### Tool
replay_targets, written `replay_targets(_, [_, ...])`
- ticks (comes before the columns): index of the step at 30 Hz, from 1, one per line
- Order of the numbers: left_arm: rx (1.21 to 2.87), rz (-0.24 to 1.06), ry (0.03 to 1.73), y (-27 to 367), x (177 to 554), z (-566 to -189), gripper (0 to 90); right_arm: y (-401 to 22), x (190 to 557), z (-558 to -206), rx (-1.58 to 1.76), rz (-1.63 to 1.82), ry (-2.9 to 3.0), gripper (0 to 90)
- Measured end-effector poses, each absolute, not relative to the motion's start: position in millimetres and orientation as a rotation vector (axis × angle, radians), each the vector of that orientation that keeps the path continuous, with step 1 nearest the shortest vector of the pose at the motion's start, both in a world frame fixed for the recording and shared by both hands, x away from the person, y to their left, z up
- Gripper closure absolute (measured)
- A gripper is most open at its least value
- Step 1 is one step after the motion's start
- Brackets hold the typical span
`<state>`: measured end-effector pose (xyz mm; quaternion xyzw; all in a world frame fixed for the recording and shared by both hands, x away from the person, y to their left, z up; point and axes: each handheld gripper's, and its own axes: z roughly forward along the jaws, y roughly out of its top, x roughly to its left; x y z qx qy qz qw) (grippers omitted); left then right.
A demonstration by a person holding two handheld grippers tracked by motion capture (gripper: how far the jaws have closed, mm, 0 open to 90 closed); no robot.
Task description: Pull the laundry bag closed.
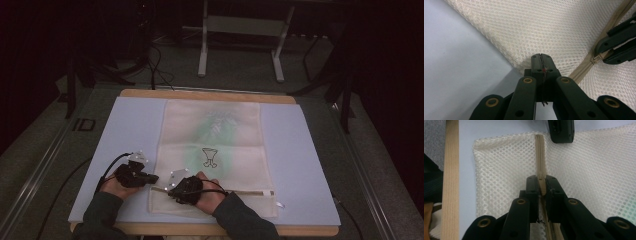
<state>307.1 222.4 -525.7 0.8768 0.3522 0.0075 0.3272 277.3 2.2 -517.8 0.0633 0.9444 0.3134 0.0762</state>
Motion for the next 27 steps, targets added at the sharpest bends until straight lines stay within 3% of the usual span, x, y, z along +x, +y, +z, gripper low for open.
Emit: replay_targets(27, [2.286,0.018,0.922,223.3,306.8,-526.5,90.0,-12.7,271.9,-513.8,0.191,0.915,2.824,82.3])
